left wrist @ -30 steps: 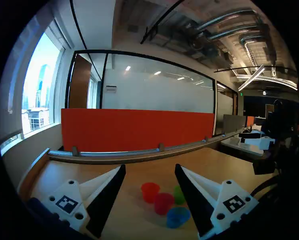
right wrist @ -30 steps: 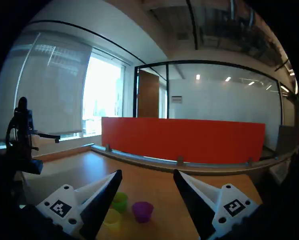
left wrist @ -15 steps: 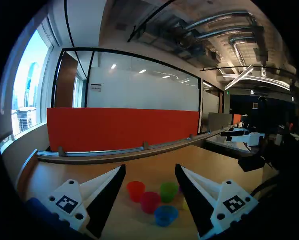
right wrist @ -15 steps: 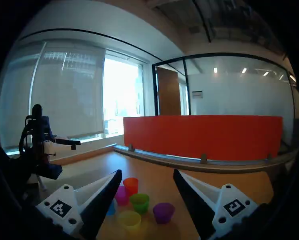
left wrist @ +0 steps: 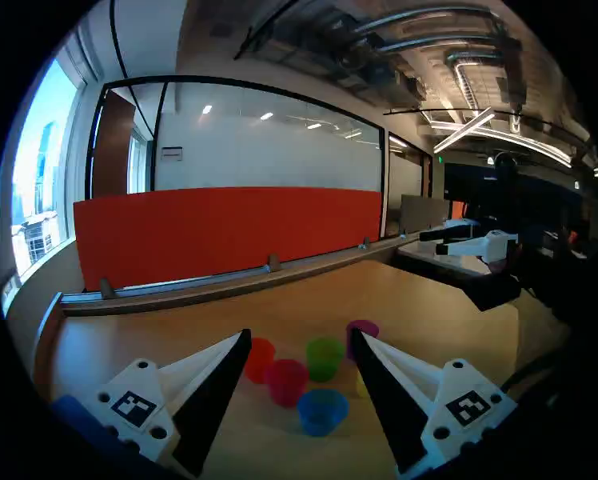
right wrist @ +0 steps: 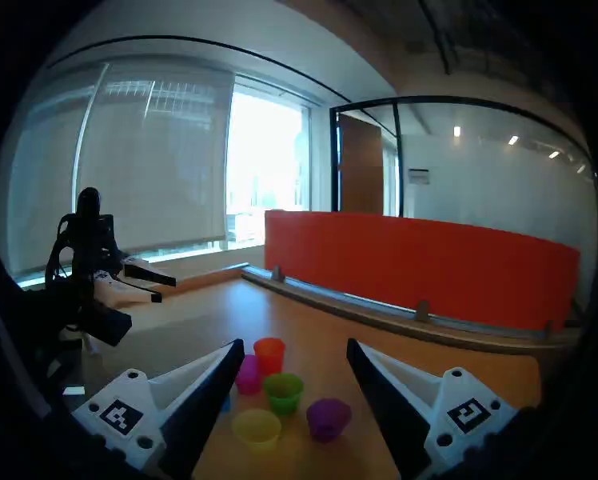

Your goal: Pour water

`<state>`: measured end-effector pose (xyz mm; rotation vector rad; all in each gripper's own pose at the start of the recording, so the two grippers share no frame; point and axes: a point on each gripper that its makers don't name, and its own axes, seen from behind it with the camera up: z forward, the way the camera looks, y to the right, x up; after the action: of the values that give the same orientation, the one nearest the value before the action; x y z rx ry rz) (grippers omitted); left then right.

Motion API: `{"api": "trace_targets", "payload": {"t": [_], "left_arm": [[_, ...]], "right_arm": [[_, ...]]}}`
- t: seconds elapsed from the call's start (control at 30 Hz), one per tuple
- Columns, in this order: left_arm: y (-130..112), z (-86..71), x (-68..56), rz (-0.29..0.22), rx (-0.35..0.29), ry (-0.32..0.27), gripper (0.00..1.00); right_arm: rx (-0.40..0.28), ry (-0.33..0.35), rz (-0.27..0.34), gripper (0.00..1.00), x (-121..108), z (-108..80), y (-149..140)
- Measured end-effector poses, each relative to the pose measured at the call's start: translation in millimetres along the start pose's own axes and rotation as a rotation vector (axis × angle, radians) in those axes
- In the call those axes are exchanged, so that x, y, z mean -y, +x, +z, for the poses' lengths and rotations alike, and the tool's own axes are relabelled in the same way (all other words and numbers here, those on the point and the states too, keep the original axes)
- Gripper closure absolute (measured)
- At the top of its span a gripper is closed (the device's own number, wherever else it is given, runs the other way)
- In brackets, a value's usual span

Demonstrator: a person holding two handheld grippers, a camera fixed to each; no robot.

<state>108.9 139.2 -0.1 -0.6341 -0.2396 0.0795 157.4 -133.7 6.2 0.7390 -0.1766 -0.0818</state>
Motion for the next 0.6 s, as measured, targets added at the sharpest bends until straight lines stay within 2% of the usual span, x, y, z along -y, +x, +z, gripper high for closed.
{"api": "trace_targets", "payload": {"t": [0.27,0.6], "left_arm": [[-21.7,13.2,-8.7,0.063,0.094,-0.047,0.09],[-54.6,26.8,-19.5,0.13,0.204,-0.099,0.09]], "right_arm": [[0.046,0.04,-0.037,0.01,-0.2,8.8,-10.0],[0.098,0.073,-0.047,0.0,-1.9,19.7,-20.7]]}}
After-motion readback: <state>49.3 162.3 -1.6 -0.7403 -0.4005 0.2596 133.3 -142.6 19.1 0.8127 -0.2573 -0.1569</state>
